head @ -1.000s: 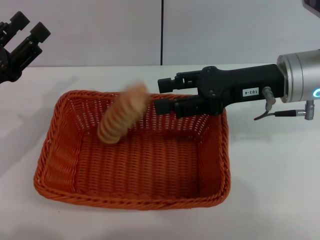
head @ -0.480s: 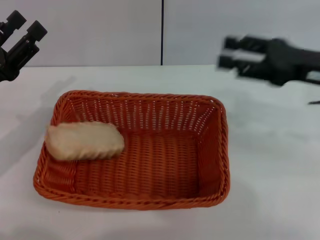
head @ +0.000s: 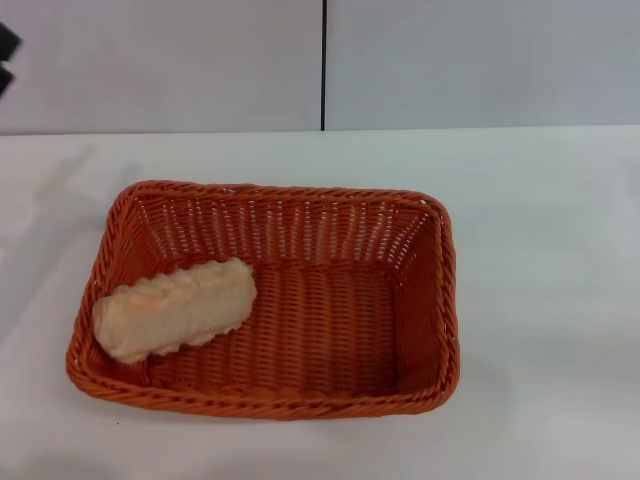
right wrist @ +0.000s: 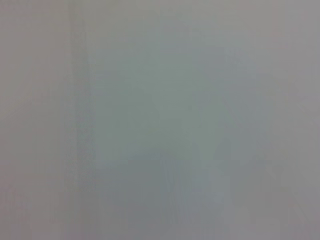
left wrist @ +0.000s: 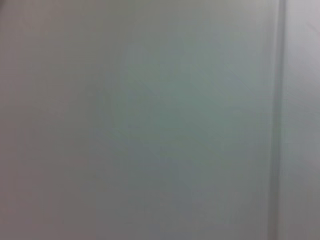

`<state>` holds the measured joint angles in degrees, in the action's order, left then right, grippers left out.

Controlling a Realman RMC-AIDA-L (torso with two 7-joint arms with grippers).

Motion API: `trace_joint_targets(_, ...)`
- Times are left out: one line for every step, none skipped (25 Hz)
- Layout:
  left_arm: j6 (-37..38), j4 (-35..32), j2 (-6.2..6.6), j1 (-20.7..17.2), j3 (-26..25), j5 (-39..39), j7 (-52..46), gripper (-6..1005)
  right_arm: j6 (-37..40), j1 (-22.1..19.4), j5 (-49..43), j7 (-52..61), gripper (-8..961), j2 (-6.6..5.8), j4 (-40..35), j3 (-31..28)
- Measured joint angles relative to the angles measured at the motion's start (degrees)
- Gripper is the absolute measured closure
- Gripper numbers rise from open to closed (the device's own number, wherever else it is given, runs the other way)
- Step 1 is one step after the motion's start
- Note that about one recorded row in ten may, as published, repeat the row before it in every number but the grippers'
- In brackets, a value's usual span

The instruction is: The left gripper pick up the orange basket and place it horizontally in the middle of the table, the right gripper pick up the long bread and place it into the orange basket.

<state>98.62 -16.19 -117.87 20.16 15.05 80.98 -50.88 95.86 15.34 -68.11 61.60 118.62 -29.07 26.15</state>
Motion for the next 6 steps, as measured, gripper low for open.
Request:
trace_joint_targets(-0.01,1.48,-0.05,-0.05,-2.46,-0.01,1.59,286,0.01,-0.35,1.31,-1.85,249,-0.02,1.89,-1.92)
trace_joint_targets(-0.01,3.19,-0.09,-0.13,-5.40,-0.05,3.56,286,0.02,-0.52,2.17,-3.47,249,-0.01,3.34,-3.81)
trace_joint_targets(-0.02,4.58,-0.13,-0.22,-7.91,-0.07,5.16,286,0.03,-0.66,2.95,-5.00,250,0.04,4.88,-5.89)
trace_joint_targets(-0.03,6.19,-0.16,-0.32,-10.66,-0.09,7.04,286,0.03,-0.71,3.47,-6.19,250,0.08,6.17,-7.68)
trace_joint_targets(-0.03,7.41,-0.18,-0.44,-12.75,-0.11,8.59,286,0.03,-0.74,3.75,-7.09,251,0.07,7.40,-9.48)
trace_joint_targets(-0.03,9.23,-0.19,-0.66,-15.79,-0.10,11.38,286,0.03,-0.76,3.91,-7.84,251,0.07,8.35,-11.02)
